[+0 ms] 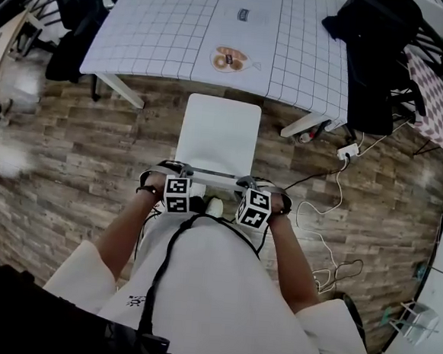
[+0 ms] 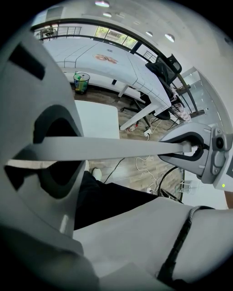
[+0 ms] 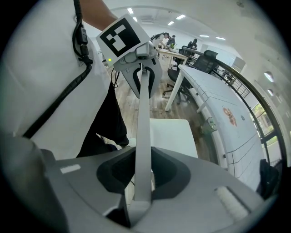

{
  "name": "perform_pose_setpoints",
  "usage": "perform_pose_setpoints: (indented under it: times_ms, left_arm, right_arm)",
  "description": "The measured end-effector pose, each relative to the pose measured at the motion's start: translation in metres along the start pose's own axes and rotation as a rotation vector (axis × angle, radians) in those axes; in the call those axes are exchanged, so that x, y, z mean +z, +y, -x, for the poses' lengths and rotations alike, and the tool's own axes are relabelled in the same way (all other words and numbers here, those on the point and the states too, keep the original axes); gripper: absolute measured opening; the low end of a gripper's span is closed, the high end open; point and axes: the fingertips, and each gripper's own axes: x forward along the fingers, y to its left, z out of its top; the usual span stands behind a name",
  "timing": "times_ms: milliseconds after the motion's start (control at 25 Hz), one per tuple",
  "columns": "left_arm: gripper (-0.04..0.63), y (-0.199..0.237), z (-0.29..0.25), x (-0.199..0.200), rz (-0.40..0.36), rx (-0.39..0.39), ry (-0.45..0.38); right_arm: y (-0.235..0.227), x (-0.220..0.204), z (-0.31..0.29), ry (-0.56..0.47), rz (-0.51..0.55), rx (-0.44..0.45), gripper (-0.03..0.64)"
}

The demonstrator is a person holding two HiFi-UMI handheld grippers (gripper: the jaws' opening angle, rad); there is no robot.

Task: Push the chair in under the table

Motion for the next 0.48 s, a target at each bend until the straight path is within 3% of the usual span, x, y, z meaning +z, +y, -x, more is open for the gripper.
perform_pose_setpoints:
  times_ms: [480]
  left_arm:
    - [0.089,0.04,-0.004,-0.002,-0.007,-0.028,-0.004]
  right_arm:
    - [-0.042,0.001,-0.006,0.029,-0.012,-0.009,0.089]
